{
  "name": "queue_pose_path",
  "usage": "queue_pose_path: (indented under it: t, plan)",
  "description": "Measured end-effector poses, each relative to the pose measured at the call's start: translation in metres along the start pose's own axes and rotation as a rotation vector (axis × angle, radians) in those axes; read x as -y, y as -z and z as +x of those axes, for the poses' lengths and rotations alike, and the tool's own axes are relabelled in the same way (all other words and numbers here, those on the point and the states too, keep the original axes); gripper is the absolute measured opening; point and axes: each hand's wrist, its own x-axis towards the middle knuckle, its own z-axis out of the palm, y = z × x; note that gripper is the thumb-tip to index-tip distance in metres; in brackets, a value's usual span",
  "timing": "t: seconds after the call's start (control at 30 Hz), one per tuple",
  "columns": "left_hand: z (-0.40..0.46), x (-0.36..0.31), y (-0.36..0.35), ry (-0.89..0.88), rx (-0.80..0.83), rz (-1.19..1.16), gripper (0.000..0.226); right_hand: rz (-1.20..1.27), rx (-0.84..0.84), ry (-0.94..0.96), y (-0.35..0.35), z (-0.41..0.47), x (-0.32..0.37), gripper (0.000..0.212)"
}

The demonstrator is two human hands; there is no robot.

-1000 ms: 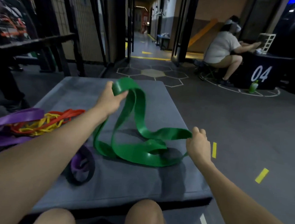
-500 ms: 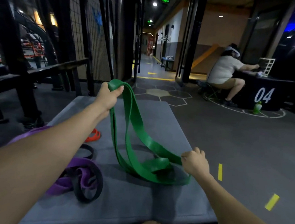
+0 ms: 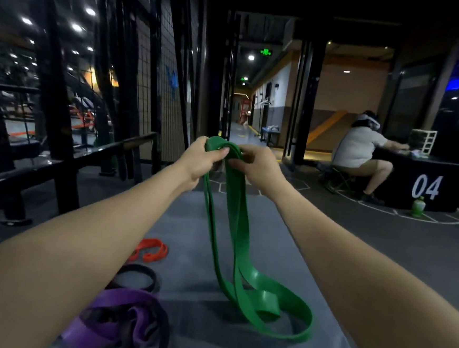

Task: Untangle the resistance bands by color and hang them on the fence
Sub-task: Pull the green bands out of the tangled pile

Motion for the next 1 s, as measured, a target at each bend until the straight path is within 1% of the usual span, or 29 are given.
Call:
queue_pose_path:
  t: [0.1,0.2,0.3,0.37,0.47,0.53,0.57,0.67,0.73,0.9,1.0]
  plan:
    - [0.011,-0.027,0.005,-0.038,0.061,0.021,0.016,-0.087,-0.082,0.059,0.019,0.013,0.016,0.025]
    - [0.019,-0.058,0.008,-0.069,0.125,0.036,0.012,-0.118,-0.183,0.133,0.041,0.025,0.035,0.023]
    - [0.026,-0.084,0.005,-0.114,0.174,0.044,0.020,-0.176,-0.246,0.165,0.062,0.039,0.048,0.018]
    - [0.030,-0.095,0.003,-0.148,0.138,0.074,0.023,-0.238,-0.274,0.191,0.073,0.046,0.055,0.017]
    - [0.036,-0.104,-0.003,-0.174,0.053,0.089,0.041,-0.314,-0.334,0.214,0.084,0.053,0.065,0.019]
    - [0.037,-0.110,-0.007,-0.183,0.017,0.040,0.051,-0.359,-0.362,0.234,0.088,0.056,0.070,0.017]
    - [0.039,-0.112,-0.009,-0.185,0.000,0.007,0.049,-0.380,-0.368,0.240,0.088,0.057,0.071,0.016]
    - [0.042,-0.115,-0.012,-0.192,0.009,-0.038,0.032,-0.451,-0.356,0.272,0.083,0.060,0.075,0.017]
    - [0.045,-0.112,-0.012,-0.190,0.027,-0.054,0.036,-0.483,-0.337,0.297,0.077,0.063,0.078,0.017]
    - [0.048,-0.099,-0.006,-0.172,0.068,-0.071,0.064,-0.573,-0.289,0.318,0.069,0.072,0.083,0.015]
    - [0.046,-0.093,-0.005,-0.176,0.120,-0.096,0.059,-0.556,-0.270,0.342,0.067,0.076,0.083,0.017]
